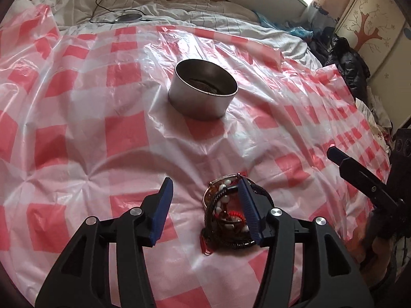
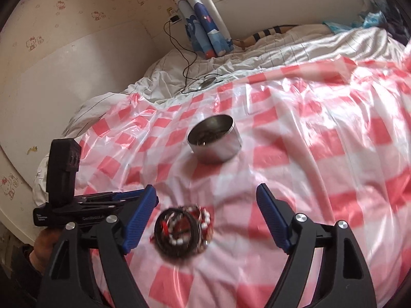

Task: Organize jewelry
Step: 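Move both grippers back from the tin to the bracelet pile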

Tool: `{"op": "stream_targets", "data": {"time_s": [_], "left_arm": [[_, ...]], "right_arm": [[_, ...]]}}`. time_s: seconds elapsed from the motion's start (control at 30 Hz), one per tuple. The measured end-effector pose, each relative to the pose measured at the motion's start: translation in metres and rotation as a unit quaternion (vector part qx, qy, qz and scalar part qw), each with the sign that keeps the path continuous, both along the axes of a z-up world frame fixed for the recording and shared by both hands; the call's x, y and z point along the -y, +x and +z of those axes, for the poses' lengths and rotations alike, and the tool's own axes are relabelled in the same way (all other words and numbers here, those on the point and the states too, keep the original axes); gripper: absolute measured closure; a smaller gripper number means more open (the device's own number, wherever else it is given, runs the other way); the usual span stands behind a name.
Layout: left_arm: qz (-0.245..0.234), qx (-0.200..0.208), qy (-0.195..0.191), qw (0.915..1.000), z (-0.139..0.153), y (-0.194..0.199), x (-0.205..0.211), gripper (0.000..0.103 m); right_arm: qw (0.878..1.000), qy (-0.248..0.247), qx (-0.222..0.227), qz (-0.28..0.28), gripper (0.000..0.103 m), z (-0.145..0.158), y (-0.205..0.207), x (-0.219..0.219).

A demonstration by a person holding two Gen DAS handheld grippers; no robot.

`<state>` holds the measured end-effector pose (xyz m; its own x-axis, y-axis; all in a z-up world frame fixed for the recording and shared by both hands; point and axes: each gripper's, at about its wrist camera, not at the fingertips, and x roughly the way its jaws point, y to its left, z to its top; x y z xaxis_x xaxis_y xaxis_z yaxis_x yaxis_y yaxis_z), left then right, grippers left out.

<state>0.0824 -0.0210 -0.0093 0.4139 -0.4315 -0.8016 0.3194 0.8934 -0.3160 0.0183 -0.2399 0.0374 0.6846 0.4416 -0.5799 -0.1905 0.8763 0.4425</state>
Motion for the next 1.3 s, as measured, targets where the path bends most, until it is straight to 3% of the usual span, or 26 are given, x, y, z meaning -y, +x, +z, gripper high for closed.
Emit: {"op": "stream_targets", "data": {"time_s": [0.1,0.23,0.47,0.6,0.73,0.97,1.07,1.13,1.3], "left_arm": [[0.014,-0.017,-0.023,0.9995,-0.007,-0.001,-0.012,0.053],[0.018,-0.02,-0.047,0.9985,-0.012,0.003,-0.016,0.053],[-0.019,0.015,0.041,0.9989,-0.021,0.006,0.015,0.053],[-0.013,0.03,0.068,0.9972,-0.021,0.009,0.018,0.053],[0.0,0.045,0.065,0.9969,-0.014,0.012,0.013,0.052],[-0.003,0.031,0.092,0.9952,-0.03,0.024,0.017,0.049],[0.003,0.049,0.109,0.9928,-0.027,0.024,0.018,0.049],[0.01,0.054,0.1,0.9935,-0.023,0.025,0.015,0.047],[0.032,0.033,0.112,0.9927,-0.033,0.034,0.006,0.044]], "right_arm": [[1.0,0.005,-0.016,0.001,0.026,-0.006,-0.004,0.0],[0.999,-0.031,-0.026,0.007,0.026,-0.012,0.0,-0.011],[0.999,-0.015,-0.039,-0.008,0.024,-0.019,0.004,-0.002],[0.999,0.005,-0.043,-0.011,0.024,-0.02,0.006,0.003],[0.999,0.014,-0.042,-0.01,0.023,-0.019,0.007,0.004],[0.999,0.019,-0.044,-0.007,0.021,-0.019,0.007,0.002],[0.999,0.022,-0.044,-0.007,0.02,-0.019,0.007,0.003],[0.999,0.026,-0.043,-0.007,0.02,-0.019,0.007,0.003],[0.999,0.029,-0.044,-0.006,0.02,-0.019,0.007,0.002]]}}
